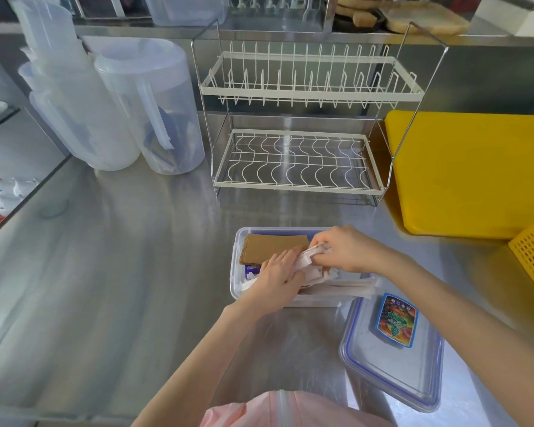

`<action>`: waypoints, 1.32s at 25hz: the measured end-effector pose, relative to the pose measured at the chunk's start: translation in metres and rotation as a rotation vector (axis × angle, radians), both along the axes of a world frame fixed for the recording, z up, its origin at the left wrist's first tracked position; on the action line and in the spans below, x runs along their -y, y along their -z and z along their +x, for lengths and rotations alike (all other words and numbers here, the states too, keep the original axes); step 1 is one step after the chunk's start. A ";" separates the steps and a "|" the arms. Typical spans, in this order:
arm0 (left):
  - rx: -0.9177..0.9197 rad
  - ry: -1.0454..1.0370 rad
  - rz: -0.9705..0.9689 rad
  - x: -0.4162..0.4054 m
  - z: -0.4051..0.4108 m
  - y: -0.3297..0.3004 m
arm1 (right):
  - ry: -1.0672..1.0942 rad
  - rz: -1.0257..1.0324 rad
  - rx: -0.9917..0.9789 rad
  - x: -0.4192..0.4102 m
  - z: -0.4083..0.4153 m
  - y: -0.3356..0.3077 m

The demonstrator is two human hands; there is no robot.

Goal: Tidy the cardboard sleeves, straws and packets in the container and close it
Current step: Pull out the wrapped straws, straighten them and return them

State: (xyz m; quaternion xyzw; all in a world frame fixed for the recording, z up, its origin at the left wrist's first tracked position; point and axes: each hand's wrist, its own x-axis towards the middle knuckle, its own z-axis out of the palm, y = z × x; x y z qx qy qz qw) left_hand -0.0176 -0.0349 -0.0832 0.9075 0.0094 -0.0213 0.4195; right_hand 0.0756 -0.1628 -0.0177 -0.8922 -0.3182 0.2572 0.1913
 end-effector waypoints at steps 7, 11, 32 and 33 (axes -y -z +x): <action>0.086 -0.047 0.060 -0.002 0.000 0.007 | 0.031 0.086 -0.146 -0.002 -0.008 -0.003; 0.130 -0.004 0.063 -0.003 -0.003 0.008 | 0.033 0.022 -0.076 0.013 -0.007 -0.010; 0.204 -0.113 -0.161 -0.003 0.007 -0.021 | 0.059 0.024 0.090 0.036 -0.012 -0.028; 0.218 -0.080 -0.165 0.000 0.010 -0.023 | 0.071 0.066 0.092 0.032 -0.009 -0.032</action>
